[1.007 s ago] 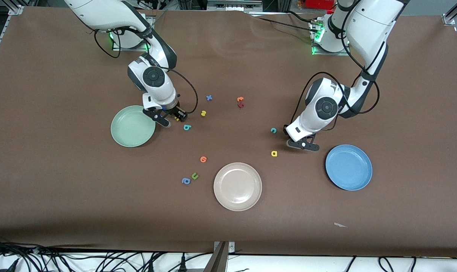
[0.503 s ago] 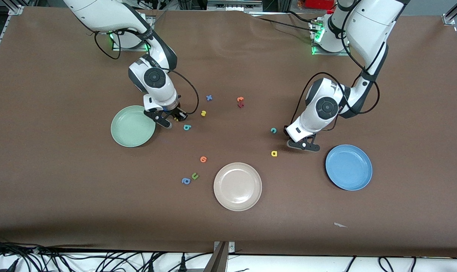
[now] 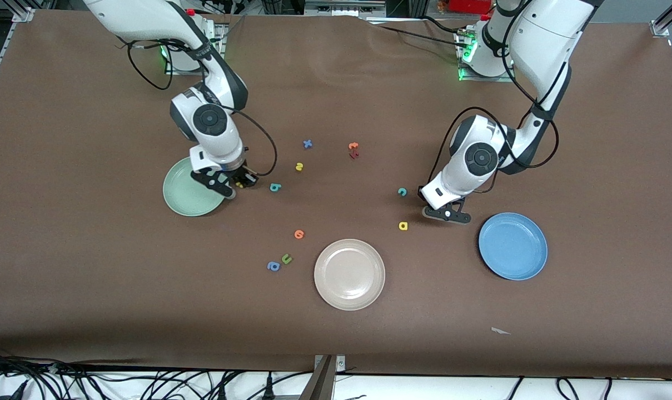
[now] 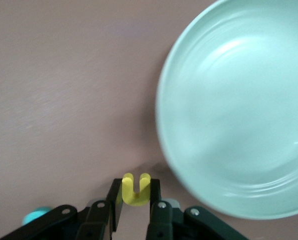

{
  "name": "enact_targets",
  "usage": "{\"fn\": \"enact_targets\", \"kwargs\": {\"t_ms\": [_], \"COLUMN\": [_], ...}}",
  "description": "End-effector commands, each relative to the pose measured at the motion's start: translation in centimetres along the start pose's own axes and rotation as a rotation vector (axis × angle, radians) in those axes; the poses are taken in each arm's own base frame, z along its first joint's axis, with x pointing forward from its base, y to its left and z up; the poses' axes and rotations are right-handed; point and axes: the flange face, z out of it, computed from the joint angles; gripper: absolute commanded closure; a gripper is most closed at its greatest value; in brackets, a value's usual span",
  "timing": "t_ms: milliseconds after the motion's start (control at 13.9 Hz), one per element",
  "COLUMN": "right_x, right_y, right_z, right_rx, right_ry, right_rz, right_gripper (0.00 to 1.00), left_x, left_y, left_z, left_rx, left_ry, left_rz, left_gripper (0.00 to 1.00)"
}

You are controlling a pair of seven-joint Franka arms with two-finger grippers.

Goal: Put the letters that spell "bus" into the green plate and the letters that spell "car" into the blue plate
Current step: 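Drop the yellow letter on the green plate while the left gripper grasps teal L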

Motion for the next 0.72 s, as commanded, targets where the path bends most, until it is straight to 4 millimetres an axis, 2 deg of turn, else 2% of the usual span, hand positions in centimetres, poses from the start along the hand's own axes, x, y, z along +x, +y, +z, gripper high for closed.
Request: {"fn": "enact_targets", "kwargs": {"t_ms": [0, 144, 216, 288, 359, 503, 647], "right_x": [2.3, 3.3, 3.1, 3.3, 3.4, 3.4, 2.9], "right_y": [3.2, 4.8, 5.0, 5.3, 5.2, 4.9, 3.8], "right_z": [-1.3, -1.0, -0.5, -0.4, -0.5, -0.8, -1.3], "right_rx": [-0.066, -0.096, -0.104, -0.106, -0.104, -0.096, -0.082], "right_ry": [0.016, 0.004, -0.004, -0.005, -0.003, 0.000, 0.004], "right_rz": [-0.096, -0.134, -0.139, -0.129, -0.118, -0.112, -0.081], "right_gripper": [0.90, 0.89, 0.72, 0.25, 0.02, 0.01, 0.01], "left_x": [0.5, 0.5, 0.5, 0.5, 0.6, 0.6, 0.6], "left_y": [0.1, 0.1, 0.0, 0.1, 0.0, 0.0, -0.1], "left_z": [0.4, 0.4, 0.4, 0.4, 0.3, 0.3, 0.3], "left_rx": [0.020, 0.020, 0.020, 0.020, 0.021, 0.021, 0.020], "left_ry": [0.015, 0.015, 0.015, 0.015, 0.016, 0.016, 0.016], "left_rz": [0.020, 0.020, 0.018, 0.020, 0.018, 0.018, 0.018], "left_gripper": [0.90, 0.92, 0.92, 0.92, 0.92, 0.97, 0.97]}}
